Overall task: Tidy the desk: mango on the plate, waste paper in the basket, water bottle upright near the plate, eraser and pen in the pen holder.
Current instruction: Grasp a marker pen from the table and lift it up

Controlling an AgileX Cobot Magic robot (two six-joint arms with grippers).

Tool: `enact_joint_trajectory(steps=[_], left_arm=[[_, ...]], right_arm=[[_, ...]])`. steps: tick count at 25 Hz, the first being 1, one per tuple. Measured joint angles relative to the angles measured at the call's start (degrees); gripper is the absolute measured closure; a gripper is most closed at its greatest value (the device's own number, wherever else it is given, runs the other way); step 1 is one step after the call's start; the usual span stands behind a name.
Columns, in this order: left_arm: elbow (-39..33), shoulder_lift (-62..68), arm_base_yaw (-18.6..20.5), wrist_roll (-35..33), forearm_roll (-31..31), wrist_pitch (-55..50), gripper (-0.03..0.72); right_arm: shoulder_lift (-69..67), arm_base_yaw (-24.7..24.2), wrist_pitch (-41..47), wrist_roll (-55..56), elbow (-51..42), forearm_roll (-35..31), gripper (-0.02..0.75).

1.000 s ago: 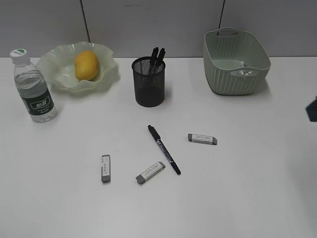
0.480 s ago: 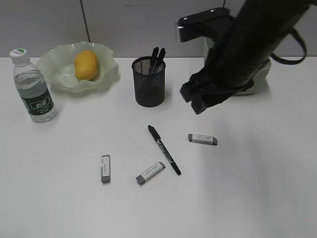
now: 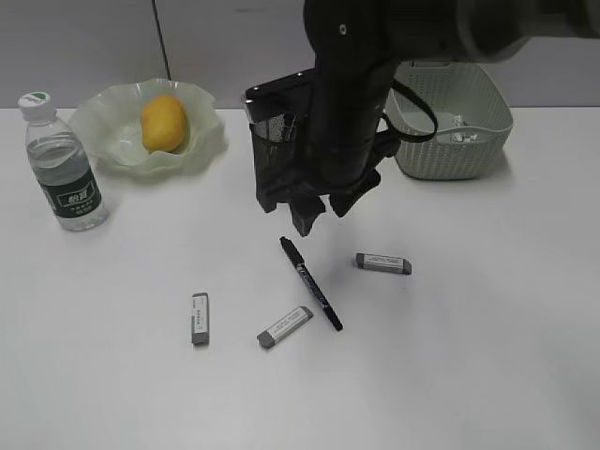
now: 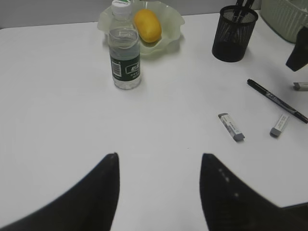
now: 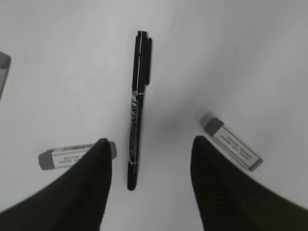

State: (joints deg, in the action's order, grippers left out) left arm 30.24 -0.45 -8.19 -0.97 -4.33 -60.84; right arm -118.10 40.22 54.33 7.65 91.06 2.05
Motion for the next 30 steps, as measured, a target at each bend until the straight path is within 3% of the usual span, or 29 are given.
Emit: enact_joint_trajectory(steps=[19,30], left_arm=[[0.0,0.0,0.0,0.1,0.0,-0.1,0.284],[0.0,0.0,0.0,0.1,0.0,-0.1,0.284]], right_arm=[[-17.8,0.3,3.6,6.9,15.6,-1.4,0.342],[-20.7,0.3,3.6,7.4,17.5,-1.0,0.374]])
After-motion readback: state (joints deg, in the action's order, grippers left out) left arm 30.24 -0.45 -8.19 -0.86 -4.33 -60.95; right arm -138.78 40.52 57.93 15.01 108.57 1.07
